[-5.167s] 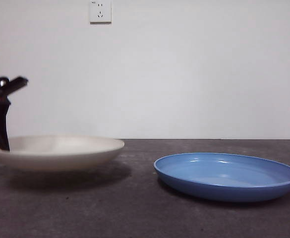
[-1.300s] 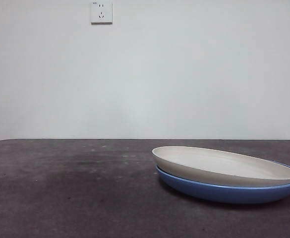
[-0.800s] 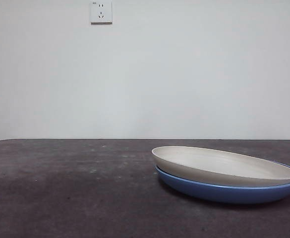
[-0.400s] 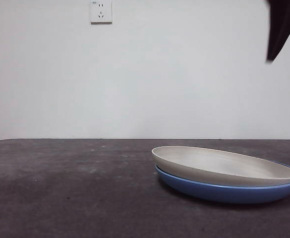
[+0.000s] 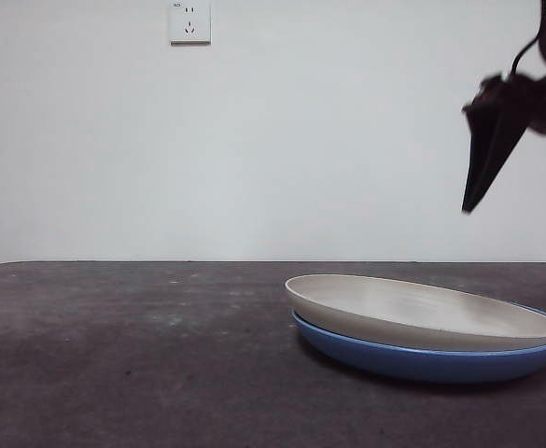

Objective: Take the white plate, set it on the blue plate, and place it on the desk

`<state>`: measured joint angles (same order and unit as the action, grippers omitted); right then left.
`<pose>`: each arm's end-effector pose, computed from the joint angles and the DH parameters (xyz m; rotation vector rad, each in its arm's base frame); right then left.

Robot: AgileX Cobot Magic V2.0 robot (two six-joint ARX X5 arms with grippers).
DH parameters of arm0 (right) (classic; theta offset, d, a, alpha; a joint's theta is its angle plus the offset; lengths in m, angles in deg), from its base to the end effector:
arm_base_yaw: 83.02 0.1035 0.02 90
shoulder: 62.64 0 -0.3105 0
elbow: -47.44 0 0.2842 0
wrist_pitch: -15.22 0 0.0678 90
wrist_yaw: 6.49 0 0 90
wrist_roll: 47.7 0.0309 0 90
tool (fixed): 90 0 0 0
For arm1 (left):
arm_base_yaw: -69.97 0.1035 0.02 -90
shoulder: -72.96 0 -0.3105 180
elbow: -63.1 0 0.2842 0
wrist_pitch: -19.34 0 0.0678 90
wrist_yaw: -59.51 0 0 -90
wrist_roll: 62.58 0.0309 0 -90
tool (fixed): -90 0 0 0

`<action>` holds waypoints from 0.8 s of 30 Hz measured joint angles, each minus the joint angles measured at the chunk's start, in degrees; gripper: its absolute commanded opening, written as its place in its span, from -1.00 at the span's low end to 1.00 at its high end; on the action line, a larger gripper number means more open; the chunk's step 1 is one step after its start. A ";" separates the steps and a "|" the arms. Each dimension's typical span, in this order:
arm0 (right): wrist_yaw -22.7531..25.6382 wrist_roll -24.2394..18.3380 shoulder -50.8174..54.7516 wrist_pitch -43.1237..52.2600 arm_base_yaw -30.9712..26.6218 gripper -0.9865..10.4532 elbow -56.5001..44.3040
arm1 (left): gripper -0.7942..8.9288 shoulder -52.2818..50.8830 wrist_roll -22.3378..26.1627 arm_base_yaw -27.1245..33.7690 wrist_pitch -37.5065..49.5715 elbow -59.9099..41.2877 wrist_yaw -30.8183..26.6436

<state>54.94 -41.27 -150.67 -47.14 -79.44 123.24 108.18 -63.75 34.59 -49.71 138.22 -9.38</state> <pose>0.3108 0.0342 0.2621 0.3789 1.3148 0.4072 0.0496 -0.0489 0.4178 0.0475 0.5352 -0.9584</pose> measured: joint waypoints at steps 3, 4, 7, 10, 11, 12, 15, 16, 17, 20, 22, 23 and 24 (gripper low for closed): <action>-0.17 -0.74 -3.02 1.36 0.00 0.18 0.00 | 0.39 0.00 -0.44 0.00 0.81 0.00 0.00; -0.17 -1.11 -4.00 1.75 0.00 0.18 0.00 | 0.39 0.00 -0.48 0.00 1.14 0.00 0.00; -0.20 -1.88 -6.69 2.78 0.00 0.18 0.00 | 0.39 0.00 -0.90 0.00 1.57 0.00 0.00; -0.20 -2.47 -9.33 3.23 -0.07 0.18 0.00 | 0.39 0.00 -1.05 0.00 1.70 0.00 0.02; -0.20 -2.69 -10.05 3.28 -0.07 0.18 0.00 | 0.39 0.00 -1.07 0.00 1.73 0.00 0.00; -0.31 -2.99 -10.84 3.32 -0.09 0.18 0.00 | 0.39 0.00 -1.09 0.00 1.75 0.00 0.00; -1.29 -3.67 -12.50 3.37 -0.22 0.16 0.09 | 0.39 0.00 -1.09 0.00 1.77 0.00 0.00; -1.66 -3.72 -12.68 3.54 -0.28 0.08 0.22 | 0.39 0.00 -1.09 0.00 1.77 0.00 0.00; -1.73 -3.76 -12.92 3.52 -0.28 0.00 0.39 | 0.39 0.00 -1.09 0.00 1.79 0.00 0.02; -1.60 -3.87 -13.46 3.58 -0.35 -0.29 0.52 | 0.39 0.00 -1.09 0.00 1.79 0.00 0.00; -1.53 -4.11 -14.10 3.76 -0.37 -0.47 0.52 | 0.39 0.00 -1.09 0.00 1.79 0.00 0.00; -1.42 -4.15 -14.40 3.78 -0.37 -0.49 0.52 | 0.39 0.00 -1.09 0.00 1.81 0.00 0.00; -1.29 -4.28 -14.69 3.76 -0.33 -0.52 0.52 | 0.39 0.00 -1.09 0.00 1.81 0.00 0.02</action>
<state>53.65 -45.55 -165.36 -43.38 -79.77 123.76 108.18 -64.84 34.59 -47.89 138.22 -9.36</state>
